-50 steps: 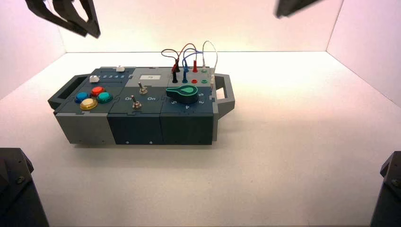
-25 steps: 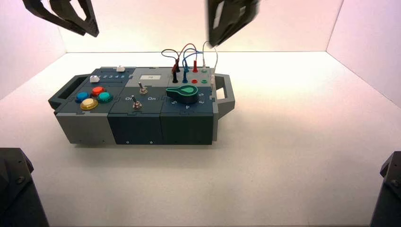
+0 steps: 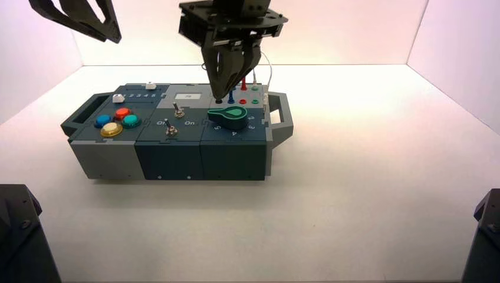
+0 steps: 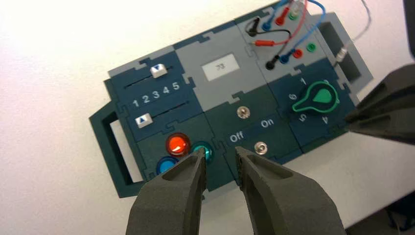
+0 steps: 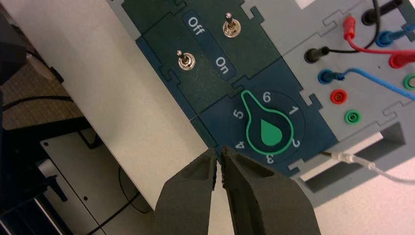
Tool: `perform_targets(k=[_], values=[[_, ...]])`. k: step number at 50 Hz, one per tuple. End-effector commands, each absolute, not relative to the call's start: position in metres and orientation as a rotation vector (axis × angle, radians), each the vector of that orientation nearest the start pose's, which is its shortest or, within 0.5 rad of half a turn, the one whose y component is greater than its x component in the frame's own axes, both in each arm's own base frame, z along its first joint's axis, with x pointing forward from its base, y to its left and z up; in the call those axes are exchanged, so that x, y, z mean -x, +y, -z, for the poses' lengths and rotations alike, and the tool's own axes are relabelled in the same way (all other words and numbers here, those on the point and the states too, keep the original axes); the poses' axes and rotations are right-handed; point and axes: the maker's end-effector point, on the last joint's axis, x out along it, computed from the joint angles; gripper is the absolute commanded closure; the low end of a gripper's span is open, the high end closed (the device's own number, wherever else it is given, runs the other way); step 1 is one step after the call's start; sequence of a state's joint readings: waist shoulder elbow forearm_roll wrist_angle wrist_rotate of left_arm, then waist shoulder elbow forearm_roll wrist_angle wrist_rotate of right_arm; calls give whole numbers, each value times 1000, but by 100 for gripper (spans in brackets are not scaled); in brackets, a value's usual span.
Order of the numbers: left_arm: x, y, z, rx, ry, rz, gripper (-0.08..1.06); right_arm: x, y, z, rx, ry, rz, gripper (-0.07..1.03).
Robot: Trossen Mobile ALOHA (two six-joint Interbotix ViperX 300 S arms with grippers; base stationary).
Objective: Turn the knob to position 6.
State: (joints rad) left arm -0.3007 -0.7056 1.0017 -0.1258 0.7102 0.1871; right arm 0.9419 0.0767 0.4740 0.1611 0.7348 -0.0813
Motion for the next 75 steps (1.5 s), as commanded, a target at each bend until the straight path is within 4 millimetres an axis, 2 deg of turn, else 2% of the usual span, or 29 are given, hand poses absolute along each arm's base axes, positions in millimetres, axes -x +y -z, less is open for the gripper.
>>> perform_targets(k=[1, 17, 26, 36, 75], values=[[-224, -78, -165, -175, 959, 370, 62, -221, 337, -106, 492, 1198, -883, 92], [-226, -70, -169, -148, 944, 333, 62, -228, 347, -82, 516, 1240, -872, 92], [-225, -68, -178, -140, 897, 325, 62, -233, 353, -73, 518, 1253, -868, 92], [-224, -64, -187, -129, 848, 309, 62, -237, 358, -69, 523, 1258, -867, 92], [-223, -63, -186, -127, 848, 308, 62, -254, 358, -59, 527, 1274, -837, 93]])
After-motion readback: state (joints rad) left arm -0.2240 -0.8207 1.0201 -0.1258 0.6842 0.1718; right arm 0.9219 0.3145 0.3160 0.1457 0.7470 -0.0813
